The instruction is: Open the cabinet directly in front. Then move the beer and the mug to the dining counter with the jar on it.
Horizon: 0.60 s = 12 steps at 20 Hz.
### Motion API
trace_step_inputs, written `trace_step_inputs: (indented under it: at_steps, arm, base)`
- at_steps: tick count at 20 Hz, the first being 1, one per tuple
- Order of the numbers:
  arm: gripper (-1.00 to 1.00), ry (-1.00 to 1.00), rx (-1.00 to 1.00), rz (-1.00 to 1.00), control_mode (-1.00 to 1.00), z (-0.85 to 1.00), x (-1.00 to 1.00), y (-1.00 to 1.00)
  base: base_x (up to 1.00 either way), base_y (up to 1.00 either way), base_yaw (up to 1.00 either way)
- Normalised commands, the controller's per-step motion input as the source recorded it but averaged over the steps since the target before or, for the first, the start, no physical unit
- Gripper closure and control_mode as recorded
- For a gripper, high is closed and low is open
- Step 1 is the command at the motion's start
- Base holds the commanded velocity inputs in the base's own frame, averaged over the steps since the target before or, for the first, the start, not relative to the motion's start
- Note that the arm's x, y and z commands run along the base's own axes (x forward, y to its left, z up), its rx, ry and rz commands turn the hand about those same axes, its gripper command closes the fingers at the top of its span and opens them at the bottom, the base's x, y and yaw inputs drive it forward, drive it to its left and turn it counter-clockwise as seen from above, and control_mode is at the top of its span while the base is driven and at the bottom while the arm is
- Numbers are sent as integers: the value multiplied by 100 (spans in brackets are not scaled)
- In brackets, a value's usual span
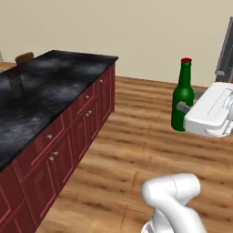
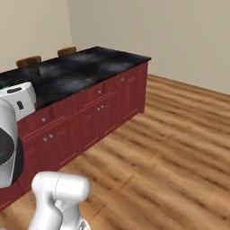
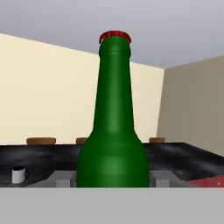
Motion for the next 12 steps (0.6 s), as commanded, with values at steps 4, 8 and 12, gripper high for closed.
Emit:
trace_step_inputs:
  at_steps: [4,8,12]
  arm:
    - [100,0,0,0,100,0,0,0]
    - [100,0,0,0,100,0,0,0]
    - [100,0,0,0,100,0,0,0]
  base:
    - [39,0,85]
    - [40,0,84]
    - [44,-1,83]
